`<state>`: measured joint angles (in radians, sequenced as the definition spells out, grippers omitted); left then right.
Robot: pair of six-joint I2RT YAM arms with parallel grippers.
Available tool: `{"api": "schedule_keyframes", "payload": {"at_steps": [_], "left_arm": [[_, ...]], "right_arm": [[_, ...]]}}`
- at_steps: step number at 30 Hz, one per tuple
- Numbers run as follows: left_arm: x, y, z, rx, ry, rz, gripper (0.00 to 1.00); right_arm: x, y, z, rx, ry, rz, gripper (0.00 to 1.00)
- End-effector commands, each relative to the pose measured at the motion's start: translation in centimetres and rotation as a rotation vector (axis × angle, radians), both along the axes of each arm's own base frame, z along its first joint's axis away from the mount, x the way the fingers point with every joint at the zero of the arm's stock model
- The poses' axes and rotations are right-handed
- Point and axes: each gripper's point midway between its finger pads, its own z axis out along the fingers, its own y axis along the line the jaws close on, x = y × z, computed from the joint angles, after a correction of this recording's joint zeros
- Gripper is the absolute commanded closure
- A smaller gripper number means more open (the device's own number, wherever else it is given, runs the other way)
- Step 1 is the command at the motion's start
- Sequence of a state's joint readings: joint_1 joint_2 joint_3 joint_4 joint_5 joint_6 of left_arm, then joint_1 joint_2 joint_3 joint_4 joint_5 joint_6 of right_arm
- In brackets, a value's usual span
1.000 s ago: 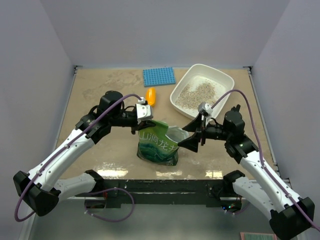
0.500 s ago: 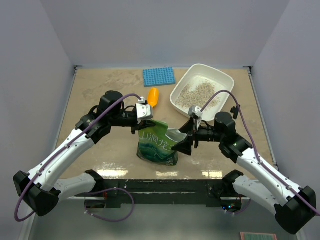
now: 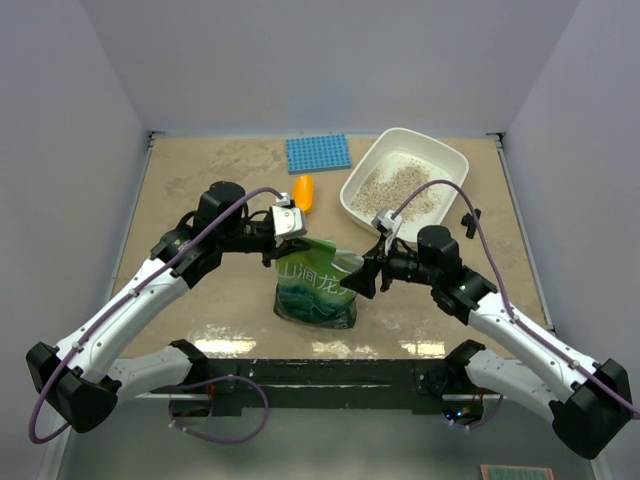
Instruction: Fill the litter box with clean litter
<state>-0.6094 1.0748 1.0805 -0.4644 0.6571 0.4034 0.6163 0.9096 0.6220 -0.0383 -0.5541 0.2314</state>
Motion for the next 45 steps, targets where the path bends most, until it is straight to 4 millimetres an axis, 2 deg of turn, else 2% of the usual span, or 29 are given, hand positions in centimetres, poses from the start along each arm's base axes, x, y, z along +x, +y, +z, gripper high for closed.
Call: {"api": "schedule_keyframes", "payload": {"at_steps": [1, 4, 7, 8, 12, 15, 18, 19, 20, 22, 24, 25, 26, 28, 29, 30, 33, 36, 37, 39, 40, 45], "left_arm": [[1.1, 0.2, 3.3, -0.072, -0.139, 0.034, 1.0], [1.1, 0.2, 3.0, -0.069, -0.135, 0.039, 1.0], [1.1, 0.2, 2.9, -0.069, -0.129, 0.037, 1.0], [1.1, 0.2, 2.9, -0.069, -0.128, 0.039, 1.0], [1.0, 0.3, 3.0, -0.07, -0.126, 0.044, 1.0], [1.0, 0.3, 3.1, -0.07, -0.121, 0.044, 1.0], [1.0, 0.3, 3.3, -0.068, -0.116, 0.048, 1.0], [1.0, 0.3, 3.2, -0.066, -0.112, 0.05, 1.0], [1.0, 0.4, 3.2, -0.063, -0.11, 0.056, 1.0], [1.0, 0.5, 3.3, -0.06, -0.106, 0.064, 1.0], [1.1, 0.8, 3.2, -0.056, -0.1, 0.082, 1.0], [1.0, 0.9, 3.3, -0.06, -0.093, 0.09, 1.0], [1.1, 0.9, 3.3, -0.063, -0.091, 0.098, 1.0], [0.8, 1.0, 3.3, -0.074, -0.072, 0.106, 0.9], [0.7, 1.0, 3.3, -0.081, -0.065, 0.107, 0.82], [0.4, 1.1, 3.4, -0.089, -0.058, 0.108, 0.7], [-0.8, 1.0, 2.9, -0.101, -0.007, 0.08, 0.59], [-2.1, 1.0, 2.3, -0.122, 0.036, 0.05, 0.5], [-2.5, 0.9, 1.6, -0.135, 0.059, 0.04, 0.49], [-3.2, 1.0, 1.6, -0.169, 0.048, 0.03, 0.44], [-3.3, 0.9, 0.6, -0.185, 0.065, 0.032, 0.43], [-3.6, 1.1, -1.3, -0.219, 0.068, 0.05, 0.37]], "right_arm": [[0.4, -0.8, 1.2, 0.03, -0.026, -0.076, 0.37], [-0.3, -1.1, 1.4, 0.052, -0.021, -0.079, 0.44], [-0.8, -1.1, 1.7, 0.092, -0.005, -0.082, 0.58], [-0.8, -1.0, 2.0, 0.11, -0.014, -0.078, 0.59], [-1.5, -1.0, 0.6, 0.125, 0.034, -0.072, 0.62], [-1.5, -1.1, 0.6, 0.155, 0.029, -0.086, 0.71], [-1.5, -1.4, 1.6, 0.202, -0.001, -0.111, 0.86], [-1.5, -1.5, 2.0, 0.217, -0.01, -0.119, 0.96], [-1.3, -1.8, 2.0, 0.222, -0.017, -0.141, 1.0], [-1.7, -2.3, 3.2, 0.264, -0.049, -0.161, 1.0], [-2.0, -2.7, 3.5, 0.295, -0.062, -0.171, 1.0], [-2.5, -2.9, 4.6, 0.344, -0.083, -0.166, 1.0], [-2.7, -3.0, 4.4, 0.359, -0.081, -0.163, 1.0], [-3.4, -2.8, 5.1, 0.409, -0.085, -0.131, 1.0], [-3.5, -2.7, 4.7, 0.409, -0.078, -0.126, 1.0], [-3.6, -2.6, 4.6, 0.409, -0.076, -0.113, 1.0], [-3.8, -2.4, 4.0, 0.387, -0.071, -0.09, 1.0], [-4.1, -2.3, 3.7, 0.384, -0.073, -0.078, 1.0], [-4.2, -2.3, 3.5, 0.383, -0.073, -0.072, 1.0], [-4.4, -2.4, 3.6, 0.388, -0.083, -0.064, 1.0], [-4.6, -2.3, 3.5, 0.387, -0.079, -0.053, 1.0], [-5.0, -2.2, 3.5, 0.38, -0.09, -0.027, 1.0]]}}
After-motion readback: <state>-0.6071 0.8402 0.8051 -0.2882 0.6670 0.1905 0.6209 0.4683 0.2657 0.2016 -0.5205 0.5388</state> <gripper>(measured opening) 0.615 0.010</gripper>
